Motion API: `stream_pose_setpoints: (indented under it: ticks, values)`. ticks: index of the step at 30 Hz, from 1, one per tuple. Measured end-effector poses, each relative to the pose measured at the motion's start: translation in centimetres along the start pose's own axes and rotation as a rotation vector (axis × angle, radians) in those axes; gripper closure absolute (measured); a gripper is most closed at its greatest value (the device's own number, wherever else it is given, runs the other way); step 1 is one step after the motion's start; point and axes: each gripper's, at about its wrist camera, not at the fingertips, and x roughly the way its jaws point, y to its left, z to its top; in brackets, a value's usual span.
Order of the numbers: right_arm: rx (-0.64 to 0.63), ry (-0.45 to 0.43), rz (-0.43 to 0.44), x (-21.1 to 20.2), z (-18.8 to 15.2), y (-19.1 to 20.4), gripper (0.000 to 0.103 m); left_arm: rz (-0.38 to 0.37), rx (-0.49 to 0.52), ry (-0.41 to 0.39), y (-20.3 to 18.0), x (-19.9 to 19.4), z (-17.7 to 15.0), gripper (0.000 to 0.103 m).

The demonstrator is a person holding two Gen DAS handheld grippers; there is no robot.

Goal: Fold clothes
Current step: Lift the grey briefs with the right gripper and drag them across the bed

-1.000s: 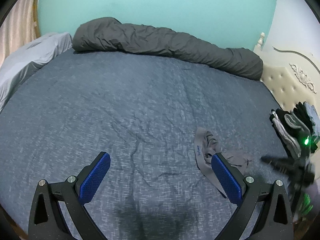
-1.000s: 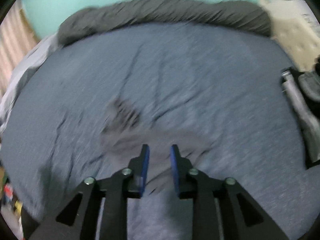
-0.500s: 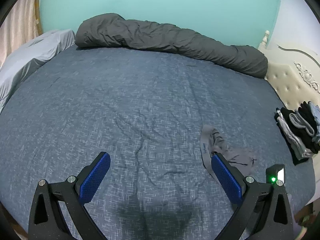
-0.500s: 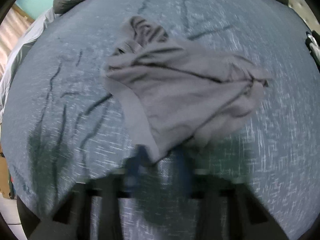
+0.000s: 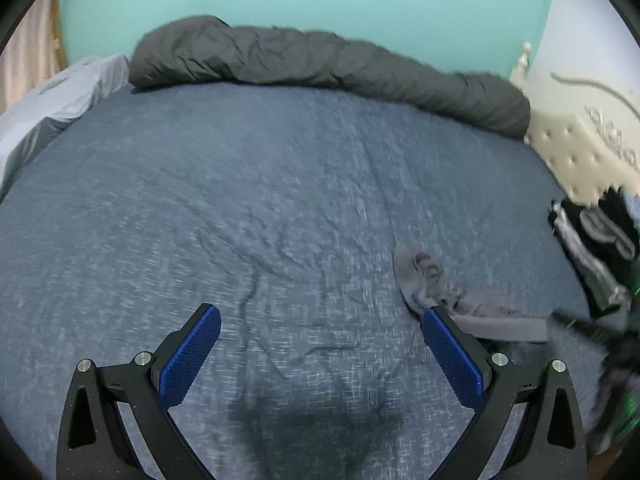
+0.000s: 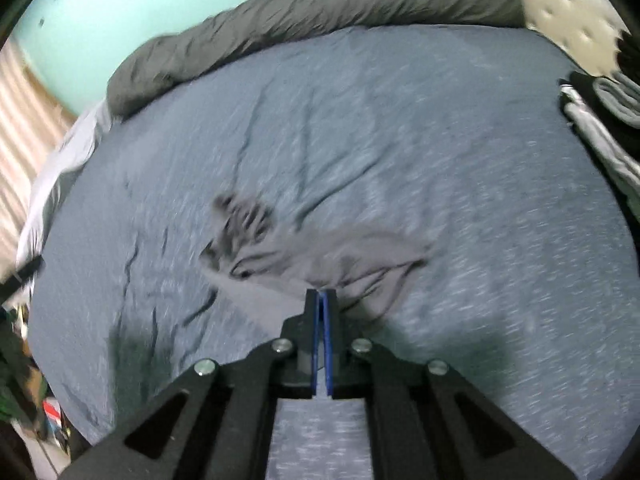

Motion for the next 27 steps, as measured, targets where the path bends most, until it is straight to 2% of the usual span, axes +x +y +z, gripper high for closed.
stream_pose_setpoints:
  ticks: [6,8,12,14,16,17,20,21,22,23,24,27]
  values:
    - [0.045,-0.021,-0.017,-1.8,1.5,-4.0,0.102,0.002,0.099,0.11,-3.1,7.3,-0.5,0.0]
    - [0.053,0.004,0.015,-1.0,1.4,-4.4,0.102,0.004,0.112,0.127,-3.8,9.1,-0.3,0.0]
    - [0.011,0.136,0.082,2.3,-0.6,-2.6,0.1,0.008,0.103,0.136,-3.9,11.2,0.7,0.0]
    - [0.005,0.184,0.109,3.8,-1.7,-1.6,0.089,0.01,0.092,0.137,-3.8,11.7,1.2,0.0]
    - [0.001,0.215,0.122,5.4,-2.6,-0.8,0.056,0.01,0.092,0.136,-3.6,11.9,1.6,0.0]
    - [-0.003,0.228,0.125,6.0,-3.0,-0.4,0.054,0.013,0.096,0.136,-3.4,11.9,1.7,0.0]
    - [-0.022,0.254,0.122,7.4,-4.0,0.7,0.055,0.022,0.106,0.135,-2.9,12.1,2.3,0.0]
    - [-0.034,0.255,0.112,7.7,-4.2,0.9,0.065,0.024,0.107,0.137,-2.7,12.3,2.4,0.0]
    - [-0.037,0.257,0.109,7.9,-4.4,0.9,0.084,0.025,0.108,0.138,-2.5,12.5,2.6,0.0]
    - [-0.03,0.255,0.112,7.9,-4.5,0.8,0.093,0.023,0.106,0.14,-2.4,12.7,2.7,0.0]
    - [-0.02,0.252,0.117,8.0,-4.4,0.5,0.099,0.019,0.104,0.14,-2.3,12.8,2.9,0.0]
    - [-0.019,0.217,0.136,7.2,-3.9,0.0,0.102,-0.002,0.102,0.129,-2.4,13.1,3.4,0.0]
